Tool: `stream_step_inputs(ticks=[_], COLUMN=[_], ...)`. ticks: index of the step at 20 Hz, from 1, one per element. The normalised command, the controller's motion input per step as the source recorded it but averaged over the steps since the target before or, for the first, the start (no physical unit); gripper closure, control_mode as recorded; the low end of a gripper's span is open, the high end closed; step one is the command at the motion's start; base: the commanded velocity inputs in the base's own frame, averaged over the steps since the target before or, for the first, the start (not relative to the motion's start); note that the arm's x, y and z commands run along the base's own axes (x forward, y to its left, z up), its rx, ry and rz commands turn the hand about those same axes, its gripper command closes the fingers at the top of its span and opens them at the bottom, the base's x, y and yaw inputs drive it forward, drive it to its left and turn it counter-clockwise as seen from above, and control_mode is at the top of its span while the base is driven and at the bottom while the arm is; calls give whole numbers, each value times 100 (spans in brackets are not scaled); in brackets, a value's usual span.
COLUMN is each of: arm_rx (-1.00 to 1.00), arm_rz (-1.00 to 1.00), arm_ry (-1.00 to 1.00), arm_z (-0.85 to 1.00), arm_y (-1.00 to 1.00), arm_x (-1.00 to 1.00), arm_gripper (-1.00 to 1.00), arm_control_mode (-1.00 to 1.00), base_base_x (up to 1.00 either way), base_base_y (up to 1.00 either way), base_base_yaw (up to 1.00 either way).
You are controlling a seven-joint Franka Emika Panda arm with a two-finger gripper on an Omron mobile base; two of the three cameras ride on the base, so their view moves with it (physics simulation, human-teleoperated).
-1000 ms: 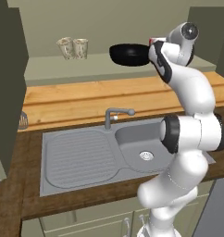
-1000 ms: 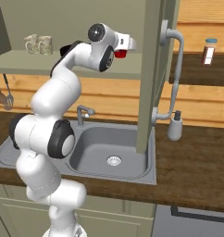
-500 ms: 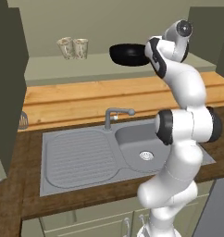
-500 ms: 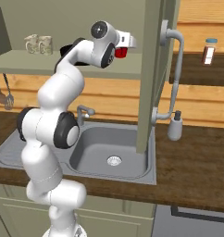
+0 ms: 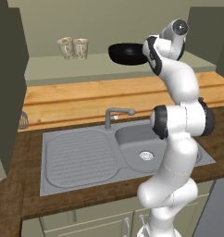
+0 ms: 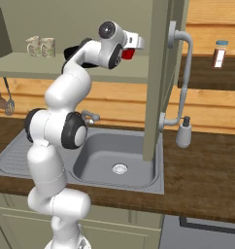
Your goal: Gather all objects into one cabinet and sort the glasses and bowls to opposite sides.
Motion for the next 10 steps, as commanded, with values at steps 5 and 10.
stream_step_inputs(ticks=[5, 10], arm_rx=[0, 0], arm_rz=[0, 0], arm_ry=[1, -4], arm_z=[-7, -3], arm_y=[-13, -2], arm_x=[29, -4], arm_gripper=[100, 100], arm_control_mode=[-100, -100], base_base_x=[0, 0], base_base_y=[0, 0], base_base_yaw=[0, 0])
